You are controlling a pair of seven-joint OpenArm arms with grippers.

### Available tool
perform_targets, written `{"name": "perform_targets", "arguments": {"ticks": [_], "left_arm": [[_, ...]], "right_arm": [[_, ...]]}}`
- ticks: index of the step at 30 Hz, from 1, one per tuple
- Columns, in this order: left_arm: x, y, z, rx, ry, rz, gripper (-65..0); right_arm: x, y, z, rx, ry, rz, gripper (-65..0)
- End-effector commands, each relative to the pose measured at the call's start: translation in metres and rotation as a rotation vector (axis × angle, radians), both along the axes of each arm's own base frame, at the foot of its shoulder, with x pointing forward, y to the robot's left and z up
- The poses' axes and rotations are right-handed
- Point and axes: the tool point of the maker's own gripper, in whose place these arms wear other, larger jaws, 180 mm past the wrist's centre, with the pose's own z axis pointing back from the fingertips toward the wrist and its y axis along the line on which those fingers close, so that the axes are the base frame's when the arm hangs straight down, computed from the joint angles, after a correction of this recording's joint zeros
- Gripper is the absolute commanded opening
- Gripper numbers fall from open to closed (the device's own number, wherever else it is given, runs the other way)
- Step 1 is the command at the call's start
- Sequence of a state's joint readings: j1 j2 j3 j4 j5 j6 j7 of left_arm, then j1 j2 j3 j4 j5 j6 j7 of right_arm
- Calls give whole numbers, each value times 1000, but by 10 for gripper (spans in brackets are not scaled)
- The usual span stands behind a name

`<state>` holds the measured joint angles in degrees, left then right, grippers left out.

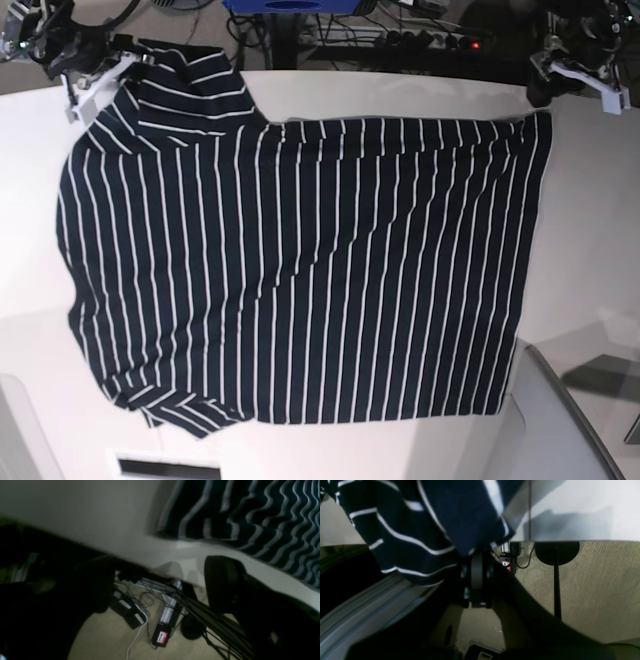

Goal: Layout the t-shirt on the table in an organized manner, then fold the t-shirt properly

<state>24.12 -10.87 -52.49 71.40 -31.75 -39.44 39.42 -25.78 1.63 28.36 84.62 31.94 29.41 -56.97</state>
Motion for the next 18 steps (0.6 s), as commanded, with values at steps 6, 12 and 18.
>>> {"name": "perform_targets", "arguments": {"ticks": [6, 12, 18], "left_arm": [[14, 2, 5, -2, -94, 36, -117], [25, -6, 1, -27, -115, 48, -117], [40, -7, 3, -33, -141, 49, -117]], "right_arm": [[4, -4, 4, -7, -20, 2, -642], [4, -4, 4, -7, -20, 2, -642], [4, -4, 4, -7, -20, 2, -642]]}}
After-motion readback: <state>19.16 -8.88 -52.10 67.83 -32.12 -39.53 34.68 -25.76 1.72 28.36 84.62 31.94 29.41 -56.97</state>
